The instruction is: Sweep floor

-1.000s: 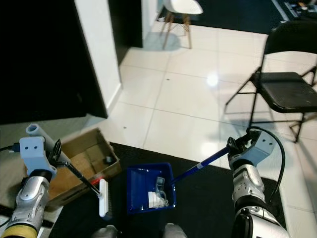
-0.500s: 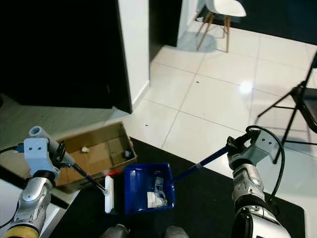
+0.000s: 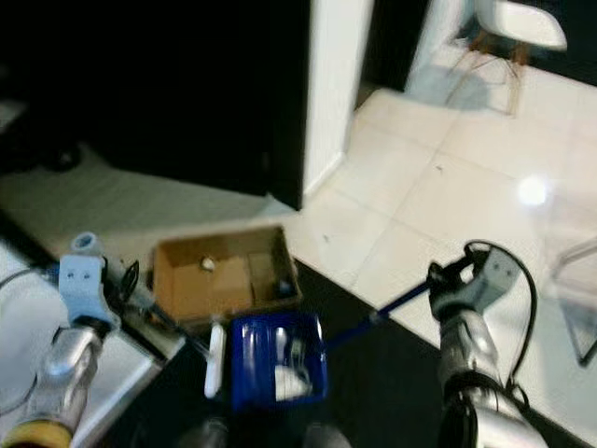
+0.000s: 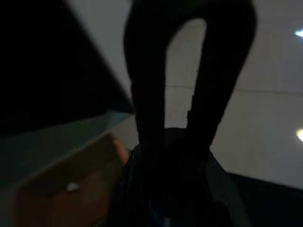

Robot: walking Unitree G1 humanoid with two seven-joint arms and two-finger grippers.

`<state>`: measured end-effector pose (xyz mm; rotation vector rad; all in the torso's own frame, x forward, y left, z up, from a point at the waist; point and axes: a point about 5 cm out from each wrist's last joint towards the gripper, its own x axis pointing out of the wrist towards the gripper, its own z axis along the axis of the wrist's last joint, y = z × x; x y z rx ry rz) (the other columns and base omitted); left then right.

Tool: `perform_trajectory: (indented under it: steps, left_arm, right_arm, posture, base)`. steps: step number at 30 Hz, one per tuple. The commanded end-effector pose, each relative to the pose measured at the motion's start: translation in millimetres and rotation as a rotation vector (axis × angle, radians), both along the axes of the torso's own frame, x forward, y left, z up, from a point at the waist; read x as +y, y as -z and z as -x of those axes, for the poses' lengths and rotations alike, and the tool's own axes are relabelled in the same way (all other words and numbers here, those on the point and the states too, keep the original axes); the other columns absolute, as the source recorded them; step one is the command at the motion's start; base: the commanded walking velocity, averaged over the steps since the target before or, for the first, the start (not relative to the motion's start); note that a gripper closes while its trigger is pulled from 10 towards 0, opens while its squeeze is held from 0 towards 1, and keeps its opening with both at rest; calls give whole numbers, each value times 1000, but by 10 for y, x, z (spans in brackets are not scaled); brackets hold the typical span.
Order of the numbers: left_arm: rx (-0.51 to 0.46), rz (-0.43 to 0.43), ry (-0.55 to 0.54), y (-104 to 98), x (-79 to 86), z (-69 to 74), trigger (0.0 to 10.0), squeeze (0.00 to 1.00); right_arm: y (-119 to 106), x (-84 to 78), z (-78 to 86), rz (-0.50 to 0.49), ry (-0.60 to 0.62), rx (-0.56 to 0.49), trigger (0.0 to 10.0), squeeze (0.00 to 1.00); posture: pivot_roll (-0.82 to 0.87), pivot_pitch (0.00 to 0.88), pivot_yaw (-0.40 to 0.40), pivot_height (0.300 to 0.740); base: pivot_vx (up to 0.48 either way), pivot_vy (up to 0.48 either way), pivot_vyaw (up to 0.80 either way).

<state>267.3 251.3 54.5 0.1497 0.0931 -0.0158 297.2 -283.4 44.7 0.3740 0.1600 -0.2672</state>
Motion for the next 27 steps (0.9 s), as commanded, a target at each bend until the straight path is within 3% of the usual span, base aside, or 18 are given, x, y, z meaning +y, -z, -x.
perform_trajectory:
  steps: [1, 3, 5, 8, 12, 20, 27]
  left_arm:
    - [26, -60, -11, -9, 136, 55, 10000, 0]
    - [28, -43, 0, -7, 122, 54, 10000, 0]
    - [97, 12, 35, 88, 31, 85, 10000, 0]
    - [129, 19, 56, 133, -19, 99, 10000, 0]
    - [118, -15, 91, 150, -107, 100, 10000, 0]
    - [98, 13, 105, 121, -185, 71, 10000, 0]
    - [103, 12, 116, 113, -206, 66, 10000, 0]
  right_arm:
    - [-21, -8, -5, -16, 7, -22, 10000, 0]
    - [-22, 3, -8, -11, -1, -24, 10000, 0]
    - [-10, 24, -6, -36, -1, -33, 10000, 0]
    - [-4, 25, -2, -40, -1, -33, 10000, 0]
    - [9, 38, 5, -36, -15, -26, 10000, 0]
    - [7, 73, -13, -41, -30, -27, 10000, 0]
    - [-35, 51, -65, 23, -34, 28, 10000, 0]
  posture:
    - [0, 80, 3, 740]
    - [0, 83, 4, 740]
    - [0, 84, 6, 740]
    - [0, 85, 6, 740]
    - [-1, 86, 3, 740]
    - [-2, 87, 1, 740]
    - [-7, 87, 1, 740]
  base:
    - [0, 0, 800]
    - [0, 0, 744]
    - [0, 0, 0]
    - [0, 0, 0]
    - [0, 0, 0]
    - [0, 0, 0]
    - [0, -480, 0]
